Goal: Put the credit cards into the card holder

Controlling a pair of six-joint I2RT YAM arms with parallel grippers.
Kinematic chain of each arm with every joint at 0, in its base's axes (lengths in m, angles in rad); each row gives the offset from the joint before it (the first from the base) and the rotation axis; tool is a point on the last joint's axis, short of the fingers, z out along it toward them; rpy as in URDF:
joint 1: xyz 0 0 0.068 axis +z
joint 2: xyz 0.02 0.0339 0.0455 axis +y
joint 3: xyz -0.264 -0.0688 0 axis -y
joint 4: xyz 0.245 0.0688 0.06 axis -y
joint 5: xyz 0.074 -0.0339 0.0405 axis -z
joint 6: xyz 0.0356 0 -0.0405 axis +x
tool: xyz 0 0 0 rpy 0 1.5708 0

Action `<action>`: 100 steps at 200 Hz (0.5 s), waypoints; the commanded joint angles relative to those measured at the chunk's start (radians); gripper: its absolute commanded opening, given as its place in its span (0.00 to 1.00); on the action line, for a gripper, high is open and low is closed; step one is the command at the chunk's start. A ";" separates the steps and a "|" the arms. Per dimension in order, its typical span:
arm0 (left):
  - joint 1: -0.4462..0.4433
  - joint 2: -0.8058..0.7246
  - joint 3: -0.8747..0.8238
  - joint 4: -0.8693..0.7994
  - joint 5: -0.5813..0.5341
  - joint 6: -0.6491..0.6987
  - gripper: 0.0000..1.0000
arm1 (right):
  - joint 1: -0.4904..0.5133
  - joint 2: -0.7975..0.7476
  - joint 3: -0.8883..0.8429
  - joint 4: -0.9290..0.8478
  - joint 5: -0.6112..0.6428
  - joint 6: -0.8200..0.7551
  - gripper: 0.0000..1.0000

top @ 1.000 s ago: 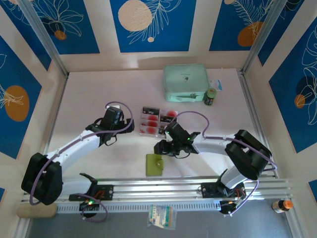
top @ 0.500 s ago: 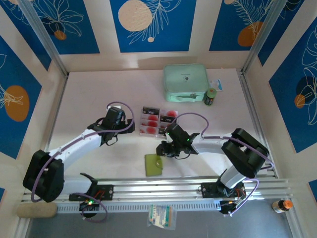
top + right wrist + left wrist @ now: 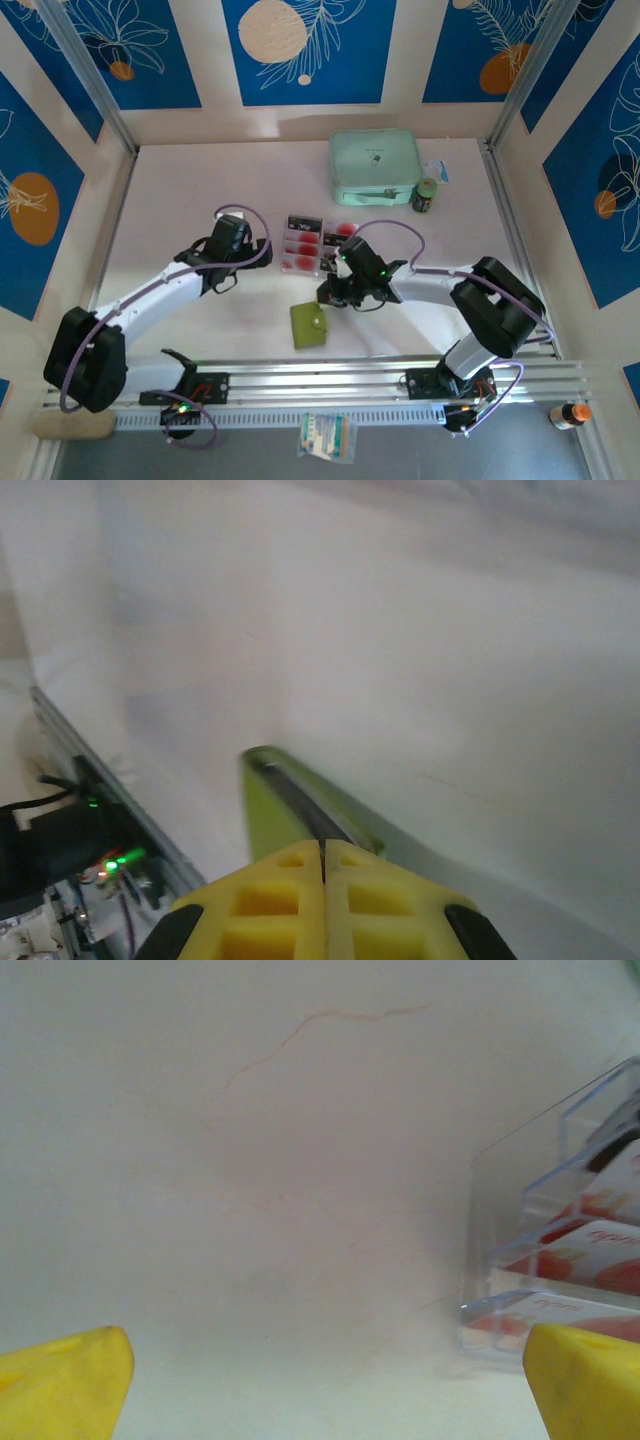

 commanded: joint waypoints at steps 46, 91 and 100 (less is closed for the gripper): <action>0.043 -0.217 0.007 0.115 0.268 0.035 1.00 | -0.115 -0.135 0.213 -0.079 -0.169 -0.032 0.00; 0.067 -0.234 -0.011 0.269 0.450 -0.027 1.00 | -0.214 -0.154 0.301 0.014 -0.260 0.071 0.00; 0.070 -0.230 -0.020 0.312 0.477 -0.040 1.00 | -0.230 -0.156 0.313 0.044 -0.277 0.098 0.00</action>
